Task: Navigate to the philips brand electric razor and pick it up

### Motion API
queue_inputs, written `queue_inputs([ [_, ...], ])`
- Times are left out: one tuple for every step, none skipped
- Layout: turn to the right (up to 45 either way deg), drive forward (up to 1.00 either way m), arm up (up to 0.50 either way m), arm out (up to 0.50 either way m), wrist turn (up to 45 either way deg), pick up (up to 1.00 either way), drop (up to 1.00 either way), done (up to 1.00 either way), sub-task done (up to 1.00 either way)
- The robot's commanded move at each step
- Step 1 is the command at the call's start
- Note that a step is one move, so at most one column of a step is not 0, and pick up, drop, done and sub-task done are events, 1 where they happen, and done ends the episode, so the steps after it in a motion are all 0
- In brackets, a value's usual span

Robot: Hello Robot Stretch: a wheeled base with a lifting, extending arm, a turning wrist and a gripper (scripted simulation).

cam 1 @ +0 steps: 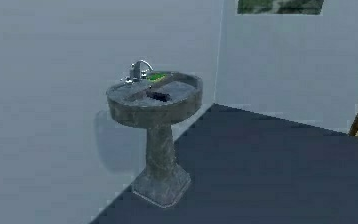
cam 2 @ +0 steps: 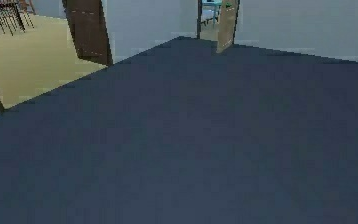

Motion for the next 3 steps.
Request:
queue_inputs([
  [15.0,0.00,0.00,0.00,0.0,0.00,0.00,0.00,0.00],
  [0.0,0.35,0.00,0.00,0.0,0.00,0.00,0.00,0.00],
  [-45.0,0.00,0.00,0.00,0.0,0.00,0.00,0.00,0.00],
])
